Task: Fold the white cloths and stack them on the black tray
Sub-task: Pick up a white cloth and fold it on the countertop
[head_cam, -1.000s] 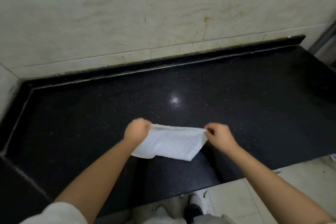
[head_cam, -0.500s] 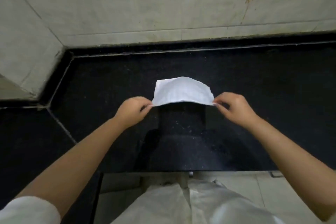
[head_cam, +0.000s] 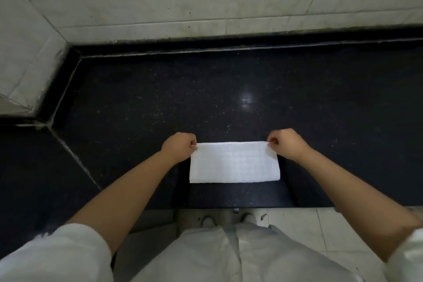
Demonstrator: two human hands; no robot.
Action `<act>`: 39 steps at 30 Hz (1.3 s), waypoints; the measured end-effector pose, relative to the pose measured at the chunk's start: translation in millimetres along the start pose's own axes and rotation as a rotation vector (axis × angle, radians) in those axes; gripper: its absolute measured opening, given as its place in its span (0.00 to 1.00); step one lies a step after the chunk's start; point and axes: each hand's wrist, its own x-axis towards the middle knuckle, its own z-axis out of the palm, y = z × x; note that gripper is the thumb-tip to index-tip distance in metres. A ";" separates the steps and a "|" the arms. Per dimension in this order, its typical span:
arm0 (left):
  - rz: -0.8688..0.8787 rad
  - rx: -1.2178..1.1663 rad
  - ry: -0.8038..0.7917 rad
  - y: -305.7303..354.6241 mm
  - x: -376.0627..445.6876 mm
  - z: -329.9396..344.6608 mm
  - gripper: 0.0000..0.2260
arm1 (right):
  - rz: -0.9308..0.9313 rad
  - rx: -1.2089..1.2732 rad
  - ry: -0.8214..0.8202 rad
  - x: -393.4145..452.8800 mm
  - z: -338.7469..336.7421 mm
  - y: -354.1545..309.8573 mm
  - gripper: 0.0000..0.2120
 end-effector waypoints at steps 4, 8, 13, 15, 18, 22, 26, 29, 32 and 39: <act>-0.002 0.030 0.068 9.9 10.7 10.9 0.10 | 0.063 -0.110 -0.005 11.1 12.5 -0.2 0.11; 0.008 0.029 0.085 10.0 13.5 21.4 0.11 | 0.044 -0.143 0.031 13.4 19.7 -0.1 0.11; 0.074 0.090 0.113 2.2 11.9 31.6 0.11 | 0.017 -0.241 0.006 11.8 24.5 -3.4 0.09; 0.130 0.134 0.114 -0.7 10.7 34.6 0.13 | 0.015 -0.258 -0.031 11.7 19.9 -7.9 0.07; 0.164 0.261 0.096 -1.0 5.3 37.7 0.12 | 0.026 -0.275 -0.122 13.7 14.5 -11.1 0.11; 0.220 0.214 0.305 -6.1 -1.3 17.3 0.13 | -0.069 -0.208 0.094 11.4 -4.5 -15.3 0.11; 0.434 0.160 0.740 -17.5 -9.5 -16.5 0.13 | -0.247 -0.066 0.622 -0.8 -24.4 -17.5 0.06; 0.479 0.219 0.715 -22.5 -19.6 -3.1 0.07 | -0.251 -0.038 0.643 -11.7 -0.1 -14.5 0.06; 0.435 0.247 0.493 -32.5 -23.3 36.0 0.05 | -0.178 -0.087 0.457 -22.5 39.2 -7.3 0.09; 0.237 0.102 0.352 -33.4 -29.1 65.8 0.12 | 0.140 -0.053 0.286 -37.2 56.8 -17.0 0.16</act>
